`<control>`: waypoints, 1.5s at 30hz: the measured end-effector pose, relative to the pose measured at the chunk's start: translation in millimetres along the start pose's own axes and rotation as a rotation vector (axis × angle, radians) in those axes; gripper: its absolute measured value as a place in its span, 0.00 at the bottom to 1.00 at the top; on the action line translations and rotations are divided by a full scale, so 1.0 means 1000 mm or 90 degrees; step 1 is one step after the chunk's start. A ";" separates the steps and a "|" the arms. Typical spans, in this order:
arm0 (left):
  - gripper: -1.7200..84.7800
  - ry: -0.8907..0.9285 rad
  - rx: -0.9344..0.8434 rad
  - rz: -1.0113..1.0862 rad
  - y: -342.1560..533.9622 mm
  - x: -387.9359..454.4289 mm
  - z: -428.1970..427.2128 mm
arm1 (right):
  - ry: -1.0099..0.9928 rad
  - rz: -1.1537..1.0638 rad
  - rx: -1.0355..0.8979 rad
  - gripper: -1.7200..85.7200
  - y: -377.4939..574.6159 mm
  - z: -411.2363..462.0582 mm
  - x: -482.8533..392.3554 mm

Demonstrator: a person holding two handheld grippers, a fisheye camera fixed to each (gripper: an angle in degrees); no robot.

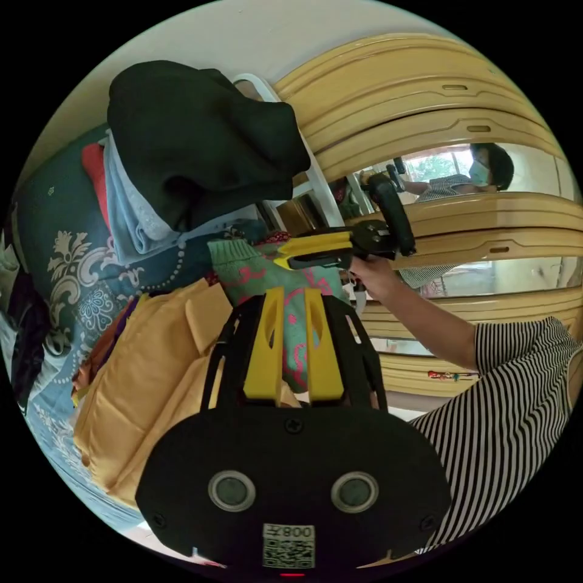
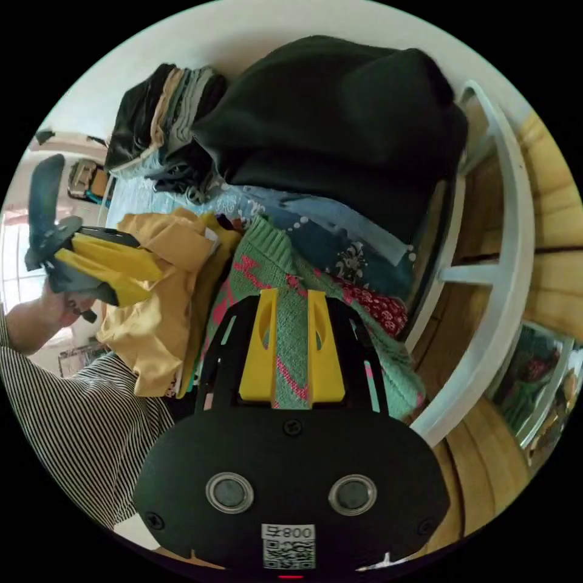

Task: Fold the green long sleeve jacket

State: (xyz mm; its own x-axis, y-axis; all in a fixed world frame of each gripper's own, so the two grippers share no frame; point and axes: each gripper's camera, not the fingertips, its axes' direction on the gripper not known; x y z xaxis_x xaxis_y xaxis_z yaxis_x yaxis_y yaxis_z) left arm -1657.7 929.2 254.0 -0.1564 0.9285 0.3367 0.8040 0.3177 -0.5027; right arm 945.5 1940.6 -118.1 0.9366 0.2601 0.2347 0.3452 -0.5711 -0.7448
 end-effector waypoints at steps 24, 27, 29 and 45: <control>0.18 0.297 -0.005 -0.136 0.106 -0.040 0.072 | -0.175 0.021 0.102 0.04 0.290 -0.176 -0.024; 0.13 0.312 -0.018 -0.178 0.126 -0.047 0.083 | -0.146 0.035 0.110 0.03 0.325 -0.189 -0.048; 0.10 0.304 -0.033 -0.192 0.137 -0.052 0.088 | -0.113 0.050 0.111 0.03 0.348 -0.199 -0.064; 0.06 0.258 -0.010 -0.163 0.225 -0.081 0.084 | -0.070 0.170 0.197 0.03 0.491 -0.322 -0.028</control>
State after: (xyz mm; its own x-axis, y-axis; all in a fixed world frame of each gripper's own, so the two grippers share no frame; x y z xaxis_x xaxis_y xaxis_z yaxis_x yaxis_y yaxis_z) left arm -1512.1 941.8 46.7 -0.1170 0.6707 0.7324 0.7781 0.5201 -0.3521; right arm 1108.4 1402.1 -289.4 0.9731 0.2253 -0.0476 0.0411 -0.3730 -0.9269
